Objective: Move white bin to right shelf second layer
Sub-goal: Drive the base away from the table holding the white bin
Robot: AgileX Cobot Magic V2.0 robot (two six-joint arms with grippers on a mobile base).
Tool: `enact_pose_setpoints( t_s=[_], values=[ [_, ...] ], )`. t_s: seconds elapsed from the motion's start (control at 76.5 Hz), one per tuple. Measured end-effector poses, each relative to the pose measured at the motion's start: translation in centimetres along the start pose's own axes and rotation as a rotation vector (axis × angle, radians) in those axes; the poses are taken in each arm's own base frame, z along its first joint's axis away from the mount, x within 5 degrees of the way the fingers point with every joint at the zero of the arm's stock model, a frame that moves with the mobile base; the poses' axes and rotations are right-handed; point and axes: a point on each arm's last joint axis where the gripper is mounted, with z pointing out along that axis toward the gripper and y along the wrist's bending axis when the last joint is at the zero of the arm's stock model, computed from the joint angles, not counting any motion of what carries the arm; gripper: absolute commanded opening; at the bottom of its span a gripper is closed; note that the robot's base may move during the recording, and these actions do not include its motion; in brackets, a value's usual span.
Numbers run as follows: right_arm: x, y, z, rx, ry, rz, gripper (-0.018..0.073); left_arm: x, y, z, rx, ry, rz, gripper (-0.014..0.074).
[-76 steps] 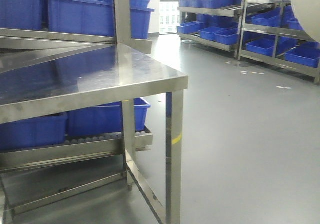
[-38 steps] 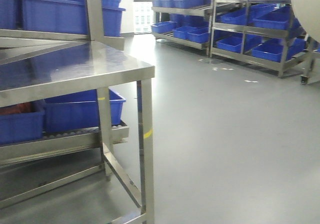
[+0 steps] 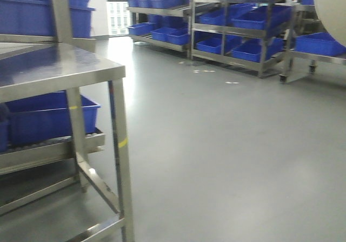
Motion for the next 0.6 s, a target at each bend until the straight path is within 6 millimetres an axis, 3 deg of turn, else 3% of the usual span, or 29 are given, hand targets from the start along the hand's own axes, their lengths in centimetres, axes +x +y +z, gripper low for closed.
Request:
enact_pose_setpoints(
  t_s=[0.601],
  values=[
    [0.00,0.00,0.00,0.000,0.000,0.000,0.0055,0.00,0.00,0.00,0.000,0.000,0.000,0.0085]
  ],
)
